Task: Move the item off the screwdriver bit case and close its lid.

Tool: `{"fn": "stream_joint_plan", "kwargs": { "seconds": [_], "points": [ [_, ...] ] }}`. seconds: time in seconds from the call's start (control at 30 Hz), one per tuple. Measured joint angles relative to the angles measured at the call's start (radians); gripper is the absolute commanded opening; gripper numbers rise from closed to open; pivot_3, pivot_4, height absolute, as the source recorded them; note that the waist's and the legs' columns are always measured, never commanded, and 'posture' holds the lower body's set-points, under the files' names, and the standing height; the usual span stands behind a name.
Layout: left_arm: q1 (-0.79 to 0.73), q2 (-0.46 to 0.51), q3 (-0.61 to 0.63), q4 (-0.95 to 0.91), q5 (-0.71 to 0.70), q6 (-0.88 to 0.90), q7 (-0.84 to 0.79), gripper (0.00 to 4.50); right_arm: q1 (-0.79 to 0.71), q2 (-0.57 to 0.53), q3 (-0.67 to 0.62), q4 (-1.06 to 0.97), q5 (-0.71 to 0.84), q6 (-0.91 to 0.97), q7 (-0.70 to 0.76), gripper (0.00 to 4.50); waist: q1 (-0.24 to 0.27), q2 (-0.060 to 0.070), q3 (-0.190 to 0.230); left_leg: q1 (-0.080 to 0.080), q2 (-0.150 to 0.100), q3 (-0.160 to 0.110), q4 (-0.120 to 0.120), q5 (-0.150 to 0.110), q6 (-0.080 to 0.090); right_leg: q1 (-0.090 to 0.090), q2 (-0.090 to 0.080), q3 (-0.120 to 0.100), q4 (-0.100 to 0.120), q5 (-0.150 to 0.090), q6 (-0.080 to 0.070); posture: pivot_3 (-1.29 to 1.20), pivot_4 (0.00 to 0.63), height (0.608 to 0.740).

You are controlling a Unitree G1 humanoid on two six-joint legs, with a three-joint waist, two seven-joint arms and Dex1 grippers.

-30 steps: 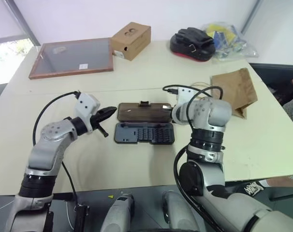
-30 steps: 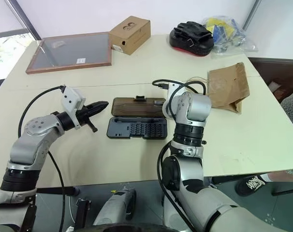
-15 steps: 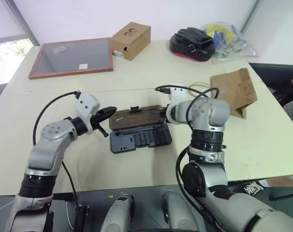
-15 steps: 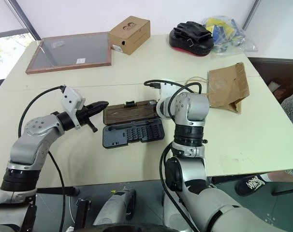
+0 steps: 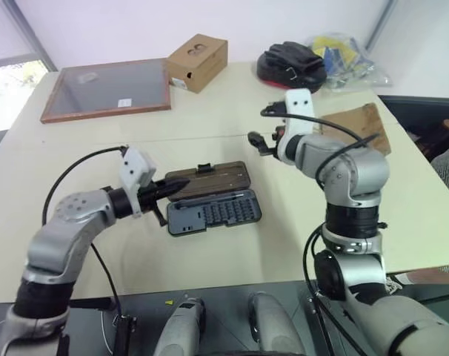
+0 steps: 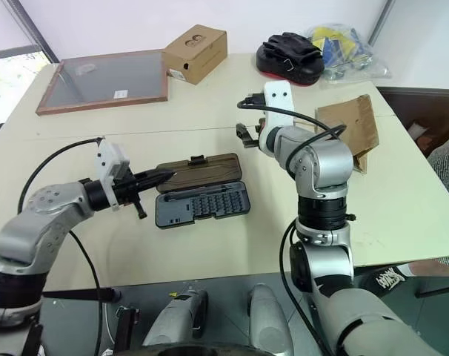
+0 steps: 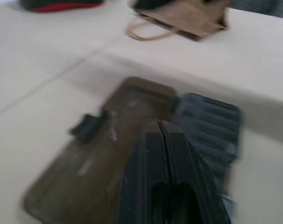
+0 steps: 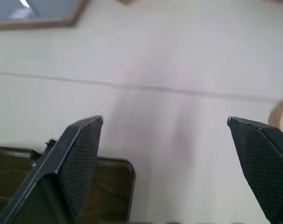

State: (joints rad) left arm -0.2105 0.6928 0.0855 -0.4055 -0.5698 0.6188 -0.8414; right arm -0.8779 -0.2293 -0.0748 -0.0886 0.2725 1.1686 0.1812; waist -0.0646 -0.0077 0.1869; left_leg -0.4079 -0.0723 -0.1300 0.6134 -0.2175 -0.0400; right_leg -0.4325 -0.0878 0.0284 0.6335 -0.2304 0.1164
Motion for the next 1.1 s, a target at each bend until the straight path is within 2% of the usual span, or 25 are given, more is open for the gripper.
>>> {"fn": "stream_joint_plan", "kwargs": {
  "seconds": [0.1, 0.2, 0.4, 0.5, 0.57, 0.7, 0.87, 1.1],
  "points": [
    [0.058, 0.038, 0.006, -0.038, -0.027, 0.027, -0.029, 0.00, 0.001, -0.089, 0.096, 0.069, -0.019, -0.136, 0.131, 4.44, -0.002, 0.000, 0.000, 0.000, 0.000, 0.000, 0.000, 0.000, 0.000, 0.001, 0.000, 0.000, 0.000, 0.000, 0.000, 0.00, 0.150, 0.740],
    [0.095, 0.056, -0.029, -0.034, 0.004, 0.007, -0.049, 0.00, -0.001, -0.155, 0.209, 0.165, -0.058, -0.267, 0.264, 4.44, -0.002, 0.000, 0.000, 0.000, 0.000, 0.000, 0.000, 0.000, 0.000, 0.001, 0.000, 0.000, -0.001, 0.000, 0.000, 0.00, 0.150, 0.740],
    [0.077, 0.015, -0.114, 0.056, 0.103, -0.081, -0.049, 0.00, -0.093, -0.184, 0.362, 0.366, -0.148, -0.494, 0.456, 4.44, 0.000, 0.000, 0.001, 0.000, 0.000, 0.000, 0.000, 0.000, 0.000, 0.001, 0.000, 0.000, -0.001, 0.000, 0.000, 0.00, 0.150, 0.740],
    [0.057, -0.010, -0.155, 0.121, 0.160, -0.141, -0.049, 0.00, -0.173, -0.182, 0.424, 0.507, -0.234, -0.748, 0.531, 4.44, -0.001, 0.000, 0.001, 0.000, 0.000, 0.000, 0.000, 0.000, 0.000, 0.001, 0.000, 0.000, -0.001, 0.000, 0.000, 0.00, 0.150, 0.740],
    [0.054, -0.019, -0.174, 0.154, 0.190, -0.174, -0.049, 0.00, -0.212, -0.160, 0.430, 0.600, -0.267, -0.885, 0.548, 4.44, -0.003, 0.000, 0.001, 0.000, 0.000, 0.000, 0.000, 0.000, 0.000, 0.001, 0.000, 0.000, -0.001, 0.000, 0.000, 0.00, 0.150, 0.740],
    [0.060, -0.025, -0.188, 0.174, 0.227, -0.221, -0.050, 0.00, -0.250, -0.080, 0.406, 0.792, -0.266, -1.032, 0.616, 4.44, -0.002, 0.000, 0.001, 0.000, 0.000, -0.001, 0.000, 0.000, 0.000, 0.001, 0.000, 0.000, -0.001, 0.000, 0.000, 0.00, 0.150, 0.740],
    [0.075, -0.030, -0.188, 0.178, 0.246, -0.257, -0.044, 0.00, -0.281, -0.049, 0.414, 0.977, -0.293, -1.111, 0.749, 4.44, 0.001, 0.000, 0.001, 0.001, 0.000, -0.001, 0.000, 0.000, 0.000, 0.001, 0.000, 0.000, -0.001, 0.000, 0.000, 0.00, 0.150, 0.740],
    [0.080, -0.040, -0.186, 0.178, 0.255, -0.265, -0.029, 0.00, -0.324, -0.041, 0.424, 1.184, -0.382, -1.231, 0.806, 4.44, -0.002, 0.000, 0.000, 0.001, -0.001, -0.001, 0.000, 0.000, 0.000, 0.001, 0.000, 0.000, -0.001, 0.000, 0.000, 0.00, 0.150, 0.740]
  ]
}}
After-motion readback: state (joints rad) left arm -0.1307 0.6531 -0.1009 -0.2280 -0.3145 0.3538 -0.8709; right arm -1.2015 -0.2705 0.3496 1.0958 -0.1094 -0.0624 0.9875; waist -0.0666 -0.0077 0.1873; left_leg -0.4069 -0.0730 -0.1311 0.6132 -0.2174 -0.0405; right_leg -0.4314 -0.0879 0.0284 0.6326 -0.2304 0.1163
